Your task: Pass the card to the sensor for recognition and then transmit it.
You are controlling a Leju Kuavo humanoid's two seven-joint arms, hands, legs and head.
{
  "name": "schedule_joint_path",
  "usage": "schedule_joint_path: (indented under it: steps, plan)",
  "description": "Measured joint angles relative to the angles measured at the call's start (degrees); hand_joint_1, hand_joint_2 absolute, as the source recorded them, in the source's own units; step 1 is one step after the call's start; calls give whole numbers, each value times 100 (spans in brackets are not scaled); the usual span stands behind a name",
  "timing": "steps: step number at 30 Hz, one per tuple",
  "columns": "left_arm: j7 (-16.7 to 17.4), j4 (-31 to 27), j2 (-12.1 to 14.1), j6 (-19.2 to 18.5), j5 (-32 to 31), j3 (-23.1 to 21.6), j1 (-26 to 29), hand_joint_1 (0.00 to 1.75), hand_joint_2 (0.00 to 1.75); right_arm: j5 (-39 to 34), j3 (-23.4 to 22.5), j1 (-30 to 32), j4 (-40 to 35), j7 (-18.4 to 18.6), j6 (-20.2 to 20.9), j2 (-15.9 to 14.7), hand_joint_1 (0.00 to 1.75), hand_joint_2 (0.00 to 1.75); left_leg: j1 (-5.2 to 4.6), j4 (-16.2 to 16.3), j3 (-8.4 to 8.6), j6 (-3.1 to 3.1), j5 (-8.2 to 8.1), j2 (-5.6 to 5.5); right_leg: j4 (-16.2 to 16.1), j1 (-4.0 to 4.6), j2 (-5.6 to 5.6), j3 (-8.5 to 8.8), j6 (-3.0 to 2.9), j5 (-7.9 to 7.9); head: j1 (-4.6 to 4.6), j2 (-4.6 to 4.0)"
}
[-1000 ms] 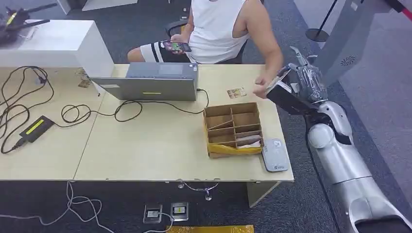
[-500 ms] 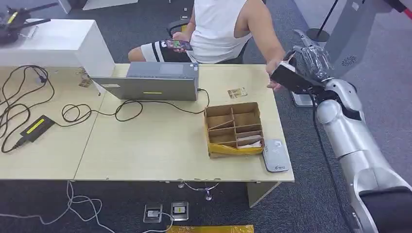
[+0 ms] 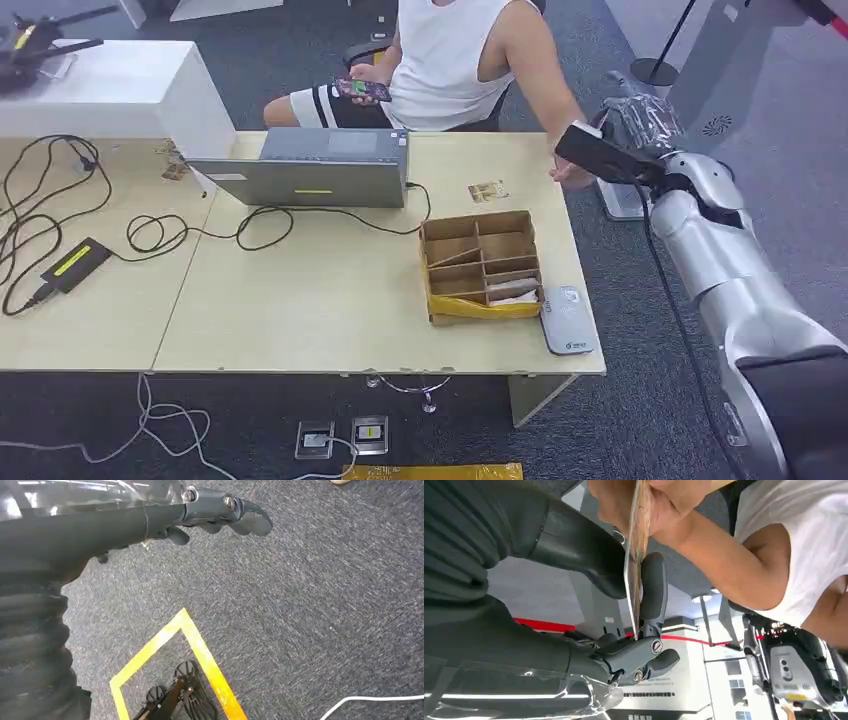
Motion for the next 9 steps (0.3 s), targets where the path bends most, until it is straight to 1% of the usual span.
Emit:
schedule_joint_path:
  steps: [3,6,9]
  plan:
    - [0,0,0,28,-13,0,0,0,175,61,52,-24,105,-26,-100,13,0,175,0,0,1,-1,0,0,0,0,1,-1,0,0,2,0]
    - [-56,0,0,96,-174,-7,0,0,175,151,96,-65,155,-177,-596,15,0,175,0,3,3,-1,1,1,0,0,2,-3,0,0,0,0]
    - [-210,0,-2,107,-427,-15,1,0,175,57,96,-210,162,-337,-934,-105,0,175,-1,5,4,-1,1,0,-1,0,-1,-5,0,0,0,0]
